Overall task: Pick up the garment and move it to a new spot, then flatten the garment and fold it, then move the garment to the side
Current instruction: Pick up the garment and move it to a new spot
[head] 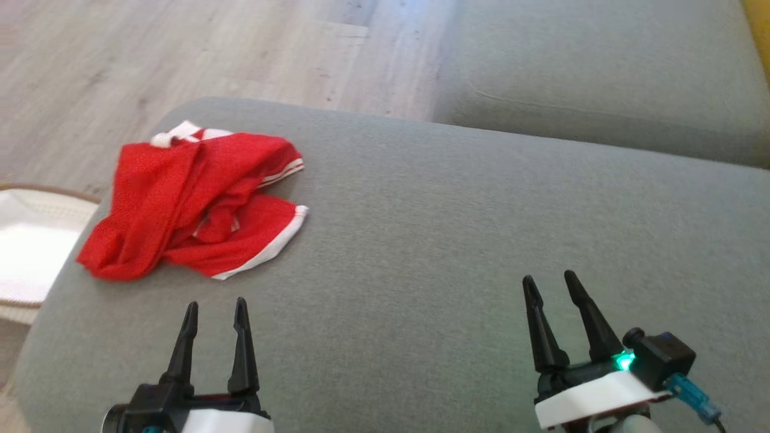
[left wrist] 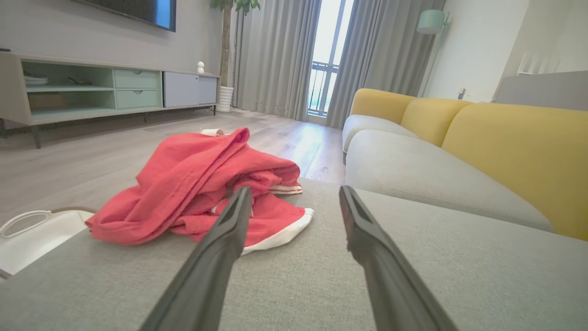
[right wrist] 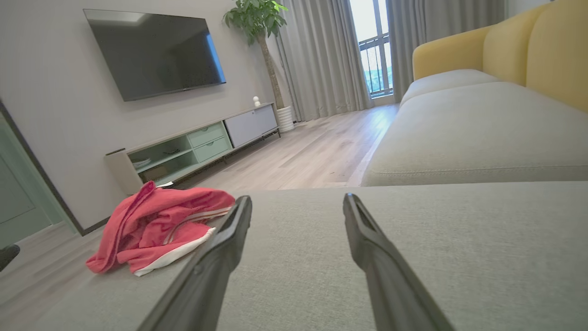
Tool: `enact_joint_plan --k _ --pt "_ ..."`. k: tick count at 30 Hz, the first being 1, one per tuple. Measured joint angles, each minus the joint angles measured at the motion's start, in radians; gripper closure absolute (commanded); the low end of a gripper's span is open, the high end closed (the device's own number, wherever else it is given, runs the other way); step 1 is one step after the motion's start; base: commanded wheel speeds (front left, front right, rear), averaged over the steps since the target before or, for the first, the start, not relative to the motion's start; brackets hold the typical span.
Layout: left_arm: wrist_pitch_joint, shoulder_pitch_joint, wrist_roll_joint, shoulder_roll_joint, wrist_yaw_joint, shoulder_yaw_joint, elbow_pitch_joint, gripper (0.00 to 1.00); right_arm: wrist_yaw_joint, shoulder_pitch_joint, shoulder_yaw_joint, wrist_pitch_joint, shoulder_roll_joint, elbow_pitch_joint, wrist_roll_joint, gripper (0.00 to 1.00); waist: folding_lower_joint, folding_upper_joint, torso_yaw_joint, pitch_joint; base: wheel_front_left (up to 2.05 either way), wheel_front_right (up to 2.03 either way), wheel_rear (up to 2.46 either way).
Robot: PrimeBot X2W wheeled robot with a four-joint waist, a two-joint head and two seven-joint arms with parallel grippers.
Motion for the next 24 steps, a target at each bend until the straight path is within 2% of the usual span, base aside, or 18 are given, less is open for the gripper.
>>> enact_joint_plan --k 4,11,19,24 --pt "0.0 0.009 0.009 0.0 0.0 0.014 -0.003 0.0 0.0 0.007 0.023 0.0 0.0 0.002 0.014 0.0 0.0 0.0 0.056 -0.012 0.0 0.0 0.0" --pt "0.0 0.024 0.018 0.0 -0.002 0.028 -0.004 0.0 0.0 0.011 0.046 0.0 0.0 0.011 0.023 0.0 0.0 0.0 0.111 -0.027 0.0 0.0 0.0" --pt "0.0 0.033 0.018 0.0 -0.002 0.038 -0.012 0.0 0.0 0.011 0.048 0.0 0.0 0.01 0.031 0.0 0.0 0.0 0.117 -0.025 0.0 0.0 0.0" --pt "0.0 0.026 0.018 0.0 -0.012 0.076 -0.021 0.0 0.0 0.011 0.038 0.0 0.0 -0.004 0.019 0.0 -0.0001 0.0 0.11 -0.002 0.0 0.0 0.0"
